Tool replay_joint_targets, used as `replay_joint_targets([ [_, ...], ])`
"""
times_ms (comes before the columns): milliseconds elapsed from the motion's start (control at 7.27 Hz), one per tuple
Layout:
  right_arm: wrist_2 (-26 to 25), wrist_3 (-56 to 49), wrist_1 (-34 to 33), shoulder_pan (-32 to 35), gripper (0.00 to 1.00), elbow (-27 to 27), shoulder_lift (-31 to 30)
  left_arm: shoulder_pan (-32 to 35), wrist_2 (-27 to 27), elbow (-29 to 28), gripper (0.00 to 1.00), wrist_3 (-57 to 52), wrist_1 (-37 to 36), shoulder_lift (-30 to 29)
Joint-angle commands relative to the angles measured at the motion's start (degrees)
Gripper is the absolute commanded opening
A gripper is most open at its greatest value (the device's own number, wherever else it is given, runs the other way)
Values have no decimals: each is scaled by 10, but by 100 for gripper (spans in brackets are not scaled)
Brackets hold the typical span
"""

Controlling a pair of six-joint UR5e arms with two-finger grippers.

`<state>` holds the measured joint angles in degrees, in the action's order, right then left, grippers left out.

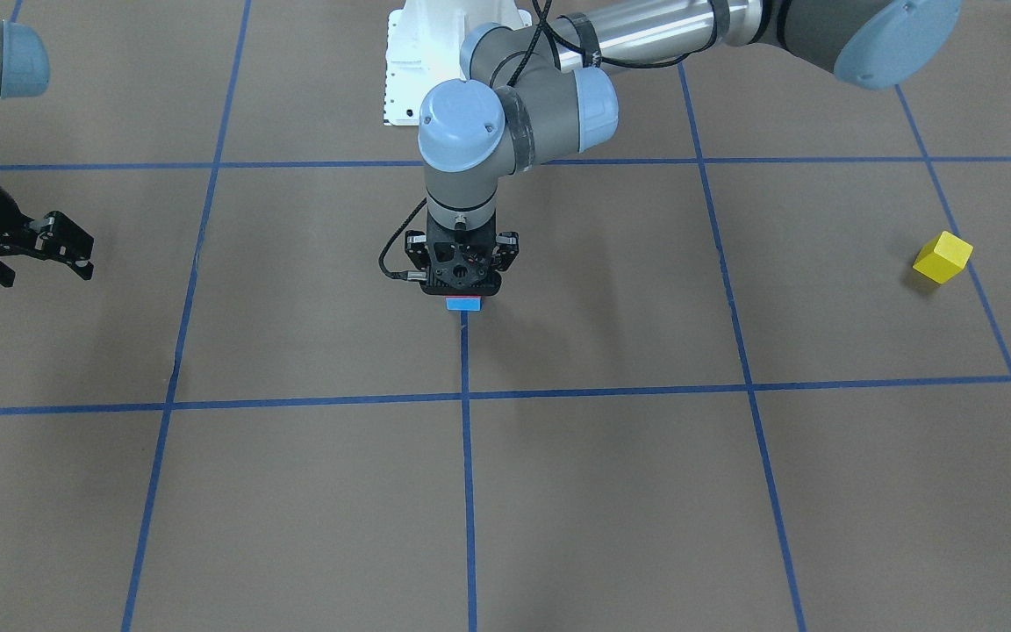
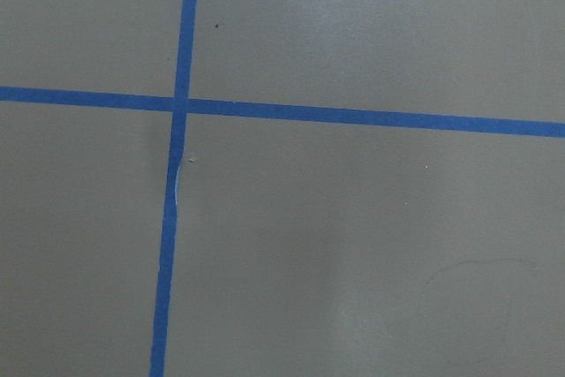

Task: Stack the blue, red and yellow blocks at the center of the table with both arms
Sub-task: 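Lower the red block onto the blue cube with the left gripper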

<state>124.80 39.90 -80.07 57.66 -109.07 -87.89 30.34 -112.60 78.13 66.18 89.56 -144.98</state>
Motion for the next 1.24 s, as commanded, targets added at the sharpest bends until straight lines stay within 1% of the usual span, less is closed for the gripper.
replay_joint_targets([
  [0, 0, 0, 0, -1, 100, 0, 0, 1, 0, 0, 53, 1, 0, 0],
  [138, 0, 0, 0, -1, 100, 1, 1, 0, 2, 0, 55, 1, 0, -1],
  [275, 0, 3, 0, -2, 100, 1, 1, 0, 2, 0, 61, 2, -1, 0],
  [413, 0, 4, 0, -2, 100, 1, 1, 0, 2, 0, 72, 2, -1, 0],
  [550, 0, 4, 0, -2, 100, 1, 1, 1, 3, 1, 99, 2, -1, 0],
  [688, 0, 4, 0, -2, 100, 2, 1, 1, 3, 5, 99, 2, -2, 0],
  [825, 0, 4, 0, -2, 100, 2, 1, 1, 3, 27, 99, 2, -3, 16],
  [1100, 0, 4, 0, -1, 100, 1, 1, 1, 0, 54, 100, 5, -9, 22],
])
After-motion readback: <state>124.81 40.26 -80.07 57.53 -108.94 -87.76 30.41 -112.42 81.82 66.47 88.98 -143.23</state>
